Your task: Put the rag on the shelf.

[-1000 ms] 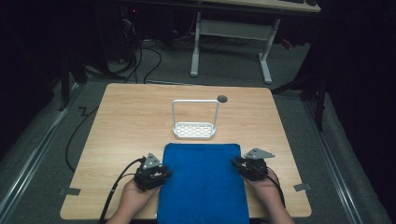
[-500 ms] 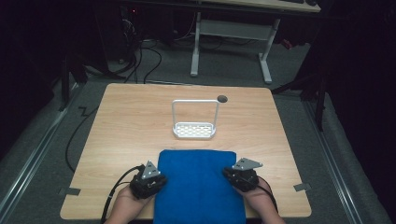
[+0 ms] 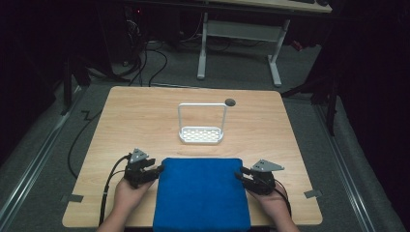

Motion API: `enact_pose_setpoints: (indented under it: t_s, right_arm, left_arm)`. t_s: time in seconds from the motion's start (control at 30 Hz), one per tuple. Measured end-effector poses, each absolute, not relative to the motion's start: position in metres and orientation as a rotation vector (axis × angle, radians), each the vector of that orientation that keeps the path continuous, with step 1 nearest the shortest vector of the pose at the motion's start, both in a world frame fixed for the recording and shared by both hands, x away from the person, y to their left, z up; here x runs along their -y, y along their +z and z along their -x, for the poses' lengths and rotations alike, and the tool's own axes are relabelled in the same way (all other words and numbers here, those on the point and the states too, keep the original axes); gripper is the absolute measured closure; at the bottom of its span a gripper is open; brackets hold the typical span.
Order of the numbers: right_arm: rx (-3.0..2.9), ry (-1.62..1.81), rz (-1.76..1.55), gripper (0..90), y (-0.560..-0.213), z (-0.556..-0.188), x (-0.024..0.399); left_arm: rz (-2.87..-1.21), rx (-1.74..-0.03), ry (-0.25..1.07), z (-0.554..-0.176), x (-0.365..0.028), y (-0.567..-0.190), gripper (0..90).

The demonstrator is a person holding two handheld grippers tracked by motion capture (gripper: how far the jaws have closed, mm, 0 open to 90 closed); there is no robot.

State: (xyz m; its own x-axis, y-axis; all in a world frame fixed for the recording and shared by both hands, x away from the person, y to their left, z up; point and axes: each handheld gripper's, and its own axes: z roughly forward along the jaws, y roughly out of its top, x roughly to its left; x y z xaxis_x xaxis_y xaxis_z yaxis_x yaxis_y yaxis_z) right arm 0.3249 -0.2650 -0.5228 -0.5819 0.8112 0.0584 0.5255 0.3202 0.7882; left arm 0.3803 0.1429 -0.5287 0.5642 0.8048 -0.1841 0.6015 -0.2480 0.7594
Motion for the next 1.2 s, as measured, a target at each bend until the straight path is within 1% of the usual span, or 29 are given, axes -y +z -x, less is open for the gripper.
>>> enact_pose_setpoints:
  t_s: [0.07, 0.1, 0.13, 0.2, 0.23, 0.27, 0.3, 0.33, 0.4, 0.43, 0.53, 0.57, 0.6, 0.63, 0.67, 0.7, 0.73, 0.87, 1.1, 1.2]
  right_arm:
    - [-2.234, 1.134, -1.196, 62.1, -0.523, -0.326, 0.266]
    - [-2.228, 1.125, -1.205, 60.5, -0.523, -0.327, 0.267]
    - [-2.219, 1.119, -1.215, 59.4, -0.524, -0.328, 0.267]
    - [-2.196, 1.089, -1.227, 58.0, -0.525, -0.331, 0.267]
    - [-2.174, 1.085, -1.253, 57.0, -0.525, -0.336, 0.267]
    - [-2.162, 1.071, -1.265, 56.6, -0.526, -0.340, 0.266]
    - [-2.162, 1.071, -1.265, 56.6, -0.526, -0.340, 0.266]
    - [-2.141, 1.065, -1.277, 56.8, -0.527, -0.344, 0.266]
    - [-2.118, 1.021, -1.328, 55.3, -0.527, -0.359, 0.264]
    - [-2.118, 1.021, -1.328, 55.3, -0.527, -0.359, 0.264]
    - [-2.141, 1.019, -1.412, 58.5, -0.530, -0.371, 0.263]
    - [-2.149, 0.990, -1.395, 60.9, -0.530, -0.373, 0.260]
    - [-2.173, 0.955, -1.376, 67.4, -0.528, -0.375, 0.257]
    - [-2.173, 0.955, -1.376, 67.4, -0.528, -0.375, 0.257]
    - [-2.204, 0.918, -1.342, 76.0, -0.526, -0.378, 0.252]
    - [-2.204, 0.918, -1.342, 76.0, -0.526, -0.378, 0.252]
    - [-2.233, 0.901, -1.340, 84.3, -0.524, -0.381, 0.247]
    - [-2.244, 0.895, -1.325, 87.7, -0.522, -0.382, 0.240]
    - [-2.213, 0.983, -1.233, 87.9, -0.519, -0.367, 0.235]
    - [-2.167, 1.075, -1.217, 87.9, -0.511, -0.363, 0.238]
  left_arm:
    - [-1.998, -1.135, 0.305, -0.390, -0.132, -0.532, 48.7]
    - [-2.009, -1.131, 0.337, -0.392, -0.127, -0.532, 50.2]
    - [-2.019, -1.128, 0.352, -0.393, -0.125, -0.532, 54.6]
    - [-2.019, -1.132, 0.369, -0.395, -0.120, -0.532, 58.3]
    - [-2.023, -1.131, 0.399, -0.394, -0.118, -0.533, 63.8]
    - [-2.027, -1.119, 0.408, -0.394, -0.118, -0.533, 67.5]
    - [-2.027, -1.119, 0.408, -0.394, -0.118, -0.533, 70.5]
    - [-2.029, -1.115, 0.408, -0.393, -0.118, -0.533, 70.5]
    - [-2.017, -1.117, 0.385, -0.392, -0.119, -0.534, 78.0]
    - [-2.017, -1.117, 0.385, -0.392, -0.119, -0.534, 80.4]
    - [-2.015, -1.114, 0.370, -0.392, -0.120, -0.534, 81.9]
    - [-2.017, -1.110, 0.372, -0.391, -0.120, -0.534, 83.1]
    - [-2.023, -1.102, 0.380, -0.390, -0.120, -0.534, 85.1]
    - [-2.023, -1.102, 0.380, -0.390, -0.120, -0.534, 85.6]
    - [-2.023, -1.100, 0.384, -0.390, -0.119, -0.534, 85.9]
    - [-2.023, -1.099, 0.388, -0.390, -0.119, -0.535, 85.9]
    - [-2.022, -1.099, 0.387, -0.390, -0.119, -0.535, 86.7]
    - [-2.009, -1.108, 0.365, -0.389, -0.122, -0.535, 87.3]
    - [-1.950, -1.102, 0.334, -0.389, -0.129, -0.533, 87.5]
    - [-1.923, -1.089, 0.357, -0.385, -0.132, -0.530, 87.5]
